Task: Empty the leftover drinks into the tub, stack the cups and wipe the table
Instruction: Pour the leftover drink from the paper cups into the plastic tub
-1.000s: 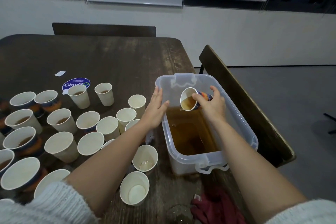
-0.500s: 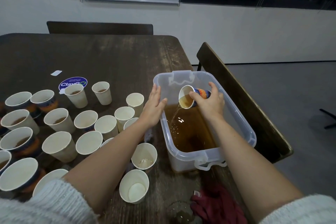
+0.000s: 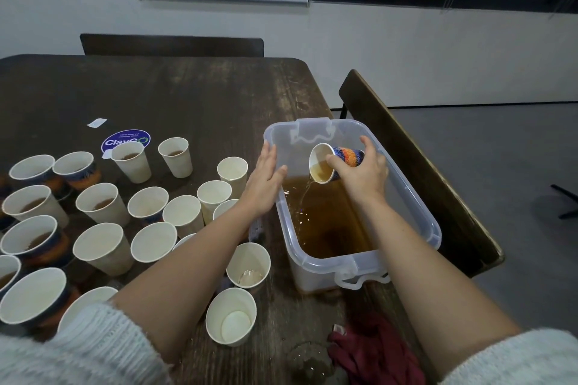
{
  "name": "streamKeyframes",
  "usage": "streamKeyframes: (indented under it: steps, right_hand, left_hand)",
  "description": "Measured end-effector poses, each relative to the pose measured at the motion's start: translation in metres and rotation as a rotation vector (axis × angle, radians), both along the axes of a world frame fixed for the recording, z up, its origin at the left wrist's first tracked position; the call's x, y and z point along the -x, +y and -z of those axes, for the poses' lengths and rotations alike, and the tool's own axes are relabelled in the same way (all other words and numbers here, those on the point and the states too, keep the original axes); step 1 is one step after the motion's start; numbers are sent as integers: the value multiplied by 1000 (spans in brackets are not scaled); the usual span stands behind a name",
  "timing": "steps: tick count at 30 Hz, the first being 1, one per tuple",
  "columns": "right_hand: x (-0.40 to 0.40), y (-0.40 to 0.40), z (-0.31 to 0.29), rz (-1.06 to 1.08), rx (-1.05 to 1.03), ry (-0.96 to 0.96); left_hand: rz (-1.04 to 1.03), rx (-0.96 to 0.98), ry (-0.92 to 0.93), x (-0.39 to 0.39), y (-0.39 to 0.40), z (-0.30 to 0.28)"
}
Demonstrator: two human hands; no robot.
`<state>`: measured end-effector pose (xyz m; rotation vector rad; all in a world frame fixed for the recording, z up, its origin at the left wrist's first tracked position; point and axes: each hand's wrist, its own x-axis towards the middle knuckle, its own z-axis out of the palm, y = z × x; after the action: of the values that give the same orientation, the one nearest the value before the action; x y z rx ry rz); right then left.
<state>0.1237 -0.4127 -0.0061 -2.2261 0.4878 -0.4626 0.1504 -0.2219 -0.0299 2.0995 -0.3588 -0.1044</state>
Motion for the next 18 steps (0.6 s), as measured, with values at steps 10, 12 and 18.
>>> streamKeyframes:
  steps: [10, 12, 18]
  right_hand:
    - [-2, -1, 3, 9, 21, -15]
    - [-2, -1, 3, 10, 31, -17]
    - [-1, -1, 3, 12, 57, -18]
  left_hand:
    - [-3, 18, 3, -1, 0, 2]
    - [-2, 23, -1, -1, 0, 3]
    - [-1, 29, -2, 0, 0, 2]
